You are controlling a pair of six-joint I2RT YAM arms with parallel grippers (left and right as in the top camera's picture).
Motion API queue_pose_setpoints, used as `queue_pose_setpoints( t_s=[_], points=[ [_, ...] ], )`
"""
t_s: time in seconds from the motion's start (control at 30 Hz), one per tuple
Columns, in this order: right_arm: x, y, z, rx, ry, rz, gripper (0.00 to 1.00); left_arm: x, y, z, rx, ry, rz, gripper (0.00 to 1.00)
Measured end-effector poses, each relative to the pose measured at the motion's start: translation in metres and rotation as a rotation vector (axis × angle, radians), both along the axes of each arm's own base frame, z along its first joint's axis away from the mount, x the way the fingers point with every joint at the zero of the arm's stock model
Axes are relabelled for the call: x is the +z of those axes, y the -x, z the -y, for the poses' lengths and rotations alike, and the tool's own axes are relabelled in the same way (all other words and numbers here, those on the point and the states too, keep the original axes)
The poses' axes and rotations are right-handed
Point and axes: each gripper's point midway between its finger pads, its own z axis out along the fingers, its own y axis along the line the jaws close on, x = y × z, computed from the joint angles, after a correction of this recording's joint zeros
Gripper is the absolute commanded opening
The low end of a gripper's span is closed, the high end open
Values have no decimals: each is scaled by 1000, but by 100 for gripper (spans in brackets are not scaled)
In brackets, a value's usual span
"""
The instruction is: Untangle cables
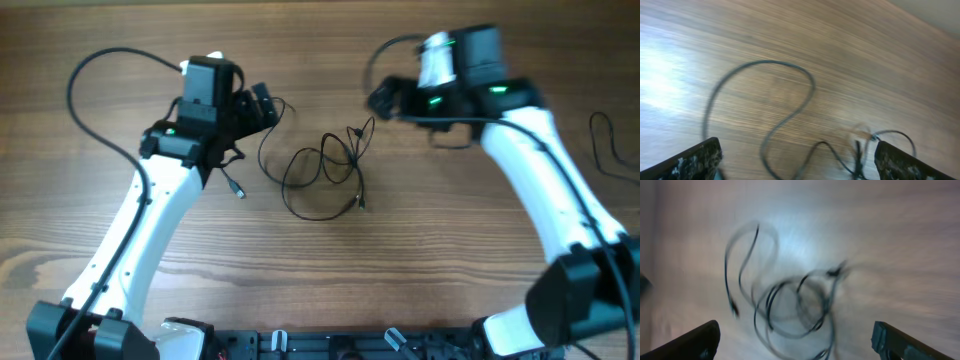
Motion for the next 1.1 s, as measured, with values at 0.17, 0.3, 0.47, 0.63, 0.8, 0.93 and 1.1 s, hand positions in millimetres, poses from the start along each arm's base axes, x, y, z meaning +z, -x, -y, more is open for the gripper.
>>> queue_pose_setpoints(
  t_s=[0.17, 0.3, 0.47, 0.63, 0.8, 0.93, 1.1],
  points=[
    [-44, 52, -51, 383, 129, -49, 91, -12, 16, -17, 36, -36, -85, 100],
    [-49, 82, -77, 645, 183, 18, 73, -15, 19, -17, 36, -40, -101, 100],
    [-47, 73, -100, 805, 201, 216, 73, -15, 19, -17, 36, -39, -101, 100],
    [-90, 66, -98, 825, 245, 262, 67, -15, 19, -17, 56, -25, -103, 100],
    [-123, 74, -93, 864, 258, 232, 31, -14, 18, -18, 125, 24, -103, 100],
    [-128, 71, -95, 873, 256, 244, 7, -14, 18, -16, 174, 75, -111, 100],
    [-123, 63, -101, 840, 240, 276, 33, -14, 21, -2, 158, 161, -137, 100]
  ],
)
